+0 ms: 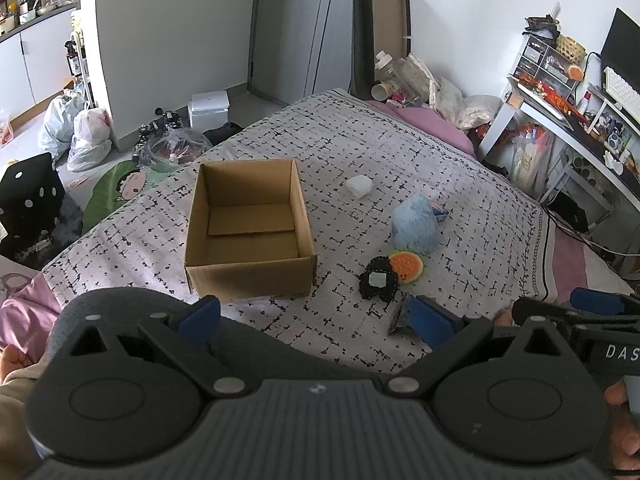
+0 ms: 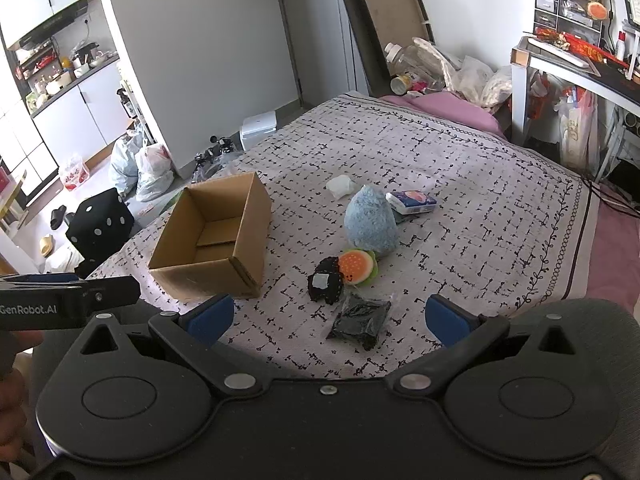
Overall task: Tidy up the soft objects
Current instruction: 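Move the right tool toward the black bag while the left tool approaches the black scrunchie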
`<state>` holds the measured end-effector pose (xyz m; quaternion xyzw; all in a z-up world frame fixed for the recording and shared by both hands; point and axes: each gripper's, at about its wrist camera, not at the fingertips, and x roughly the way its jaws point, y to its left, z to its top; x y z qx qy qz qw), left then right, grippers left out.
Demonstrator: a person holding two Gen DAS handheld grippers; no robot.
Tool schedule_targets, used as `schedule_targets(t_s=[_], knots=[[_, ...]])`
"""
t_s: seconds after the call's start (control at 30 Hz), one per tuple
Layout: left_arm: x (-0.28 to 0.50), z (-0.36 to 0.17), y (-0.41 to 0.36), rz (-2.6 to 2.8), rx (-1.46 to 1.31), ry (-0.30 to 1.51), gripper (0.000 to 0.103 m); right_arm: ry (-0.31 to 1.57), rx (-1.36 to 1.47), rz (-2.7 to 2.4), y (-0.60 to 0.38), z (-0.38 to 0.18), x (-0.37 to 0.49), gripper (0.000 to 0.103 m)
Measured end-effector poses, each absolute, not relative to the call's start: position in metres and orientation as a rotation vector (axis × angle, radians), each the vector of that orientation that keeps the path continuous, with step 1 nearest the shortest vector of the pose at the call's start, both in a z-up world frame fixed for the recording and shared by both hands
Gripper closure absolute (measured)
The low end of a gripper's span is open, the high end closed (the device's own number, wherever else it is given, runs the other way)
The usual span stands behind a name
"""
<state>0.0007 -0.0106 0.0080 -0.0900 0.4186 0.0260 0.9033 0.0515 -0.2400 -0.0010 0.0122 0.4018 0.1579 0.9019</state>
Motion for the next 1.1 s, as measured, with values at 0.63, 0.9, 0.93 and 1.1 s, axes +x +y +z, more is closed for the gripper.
schedule_targets(t_s=[0.63, 0.9, 0.93, 1.1], knots=[[0.012, -0.001, -0.023, -0.009, -0.177, 0.860, 0.002, 0.849, 0.035, 0.306, -0.246, -0.009, 0.062, 0.000], [0.031, -0.010, -0.028, -0.042, -0.183, 0.864, 0.002, 0.873, 0.052, 0.290, -0.249, -0.022, 0.078, 0.000], [0.034, -0.012, -0.028, -0.044, -0.184, 0.868, 0.002, 0.877, 0.056, 0.290, -0.249, -0.024, 0.080, 0.000], [0.047, -0.021, -0.029, -0.055, -0.204, 0.878, 0.003, 0.907, 0.081, 0.289, -0.252, -0.032, 0.093, 0.000]])
